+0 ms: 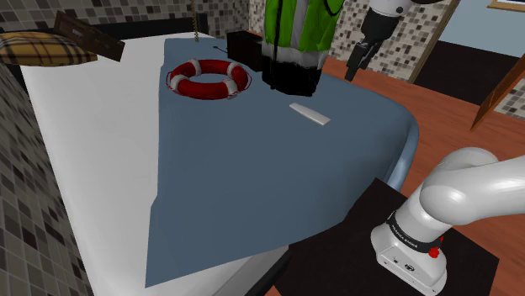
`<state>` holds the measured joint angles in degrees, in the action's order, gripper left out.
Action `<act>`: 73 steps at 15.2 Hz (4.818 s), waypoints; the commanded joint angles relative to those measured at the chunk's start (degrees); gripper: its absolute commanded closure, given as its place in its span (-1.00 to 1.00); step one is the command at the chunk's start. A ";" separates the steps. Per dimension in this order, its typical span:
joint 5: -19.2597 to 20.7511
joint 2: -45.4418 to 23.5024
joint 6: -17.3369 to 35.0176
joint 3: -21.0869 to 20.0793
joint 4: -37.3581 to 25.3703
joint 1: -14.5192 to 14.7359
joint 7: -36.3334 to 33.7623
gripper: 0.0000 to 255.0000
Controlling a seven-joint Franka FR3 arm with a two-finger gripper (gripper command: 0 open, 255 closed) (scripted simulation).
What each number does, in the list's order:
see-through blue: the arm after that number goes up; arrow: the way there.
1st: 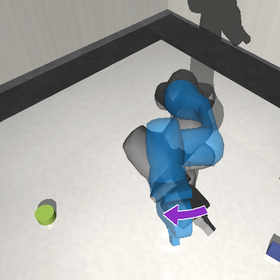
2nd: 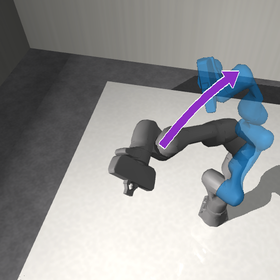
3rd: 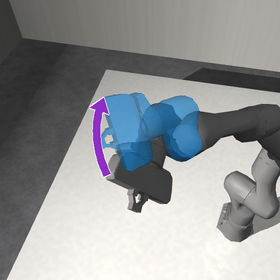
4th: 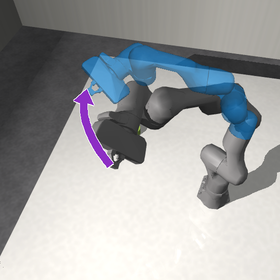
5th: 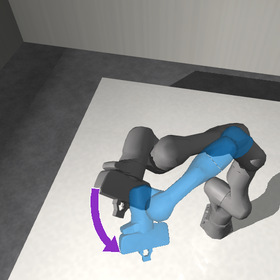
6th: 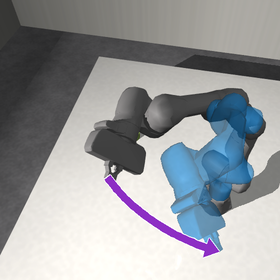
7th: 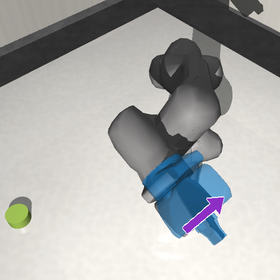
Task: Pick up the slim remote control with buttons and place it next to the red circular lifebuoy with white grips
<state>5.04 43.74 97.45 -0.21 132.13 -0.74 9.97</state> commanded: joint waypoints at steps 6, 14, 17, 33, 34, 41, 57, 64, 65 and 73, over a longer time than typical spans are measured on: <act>0.55 -8.29 7.10 2.72 0.31 -0.89 1.57 -1.00; 0.04 -23.73 16.93 6.79 -2.78 -1.89 4.52 -1.00; -0.77 -30.00 19.93 8.16 -5.06 -2.17 5.88 -1.00; -7.52 -57.70 29.49 10.92 -18.63 -4.88 12.55 -1.00; -7.62 -58.10 30.17 10.88 -18.35 -4.91 12.62 -1.00; -7.91 -59.17 31.90 10.80 -17.68 -4.99 12.81 -1.00; -7.68 -58.31 30.57 10.87 -18.17 -4.93 12.67 1.00; -7.01 -55.67 25.79 11.07 -20.34 -4.77 12.25 1.00; -6.92 -55.33 25.10 11.09 -20.70 -4.75 12.20 1.00; -6.35 -53.00 19.48 11.20 -24.04 -4.63 11.86 1.00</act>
<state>-1.37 -9.47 117.67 10.97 108.63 -5.37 21.84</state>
